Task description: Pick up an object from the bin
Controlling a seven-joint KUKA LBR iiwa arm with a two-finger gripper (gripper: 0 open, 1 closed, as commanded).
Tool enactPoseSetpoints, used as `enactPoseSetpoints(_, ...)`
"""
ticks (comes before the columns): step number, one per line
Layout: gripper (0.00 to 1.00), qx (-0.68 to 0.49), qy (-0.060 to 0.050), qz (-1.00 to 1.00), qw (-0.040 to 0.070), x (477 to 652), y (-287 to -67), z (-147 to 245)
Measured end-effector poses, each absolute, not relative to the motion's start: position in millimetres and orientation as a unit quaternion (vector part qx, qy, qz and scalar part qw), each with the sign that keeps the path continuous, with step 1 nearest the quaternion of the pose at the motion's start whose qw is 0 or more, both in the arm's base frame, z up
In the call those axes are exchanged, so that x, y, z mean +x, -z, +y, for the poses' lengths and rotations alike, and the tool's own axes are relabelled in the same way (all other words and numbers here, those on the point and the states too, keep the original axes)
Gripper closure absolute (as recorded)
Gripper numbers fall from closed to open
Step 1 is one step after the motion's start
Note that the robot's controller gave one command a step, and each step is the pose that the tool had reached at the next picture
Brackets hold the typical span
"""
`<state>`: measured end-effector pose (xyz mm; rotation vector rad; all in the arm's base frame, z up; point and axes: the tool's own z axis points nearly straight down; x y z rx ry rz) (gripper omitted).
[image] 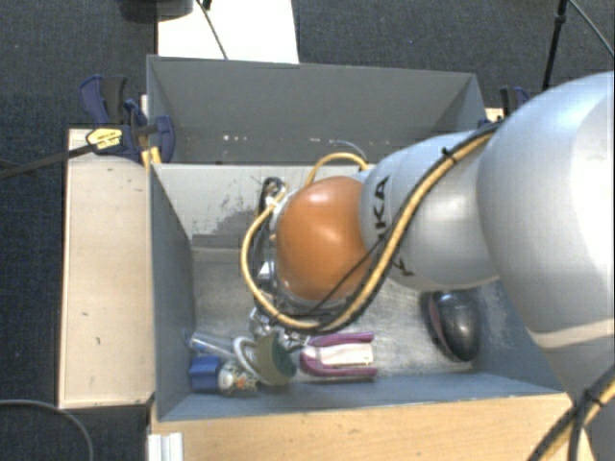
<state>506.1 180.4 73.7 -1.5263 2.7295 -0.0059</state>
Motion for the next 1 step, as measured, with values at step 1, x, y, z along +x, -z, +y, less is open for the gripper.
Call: enactPoseSetpoints(1, 1.0, -0.462, -0.001, 0.887, 0.003, 490.5, -120.5, 226.5)
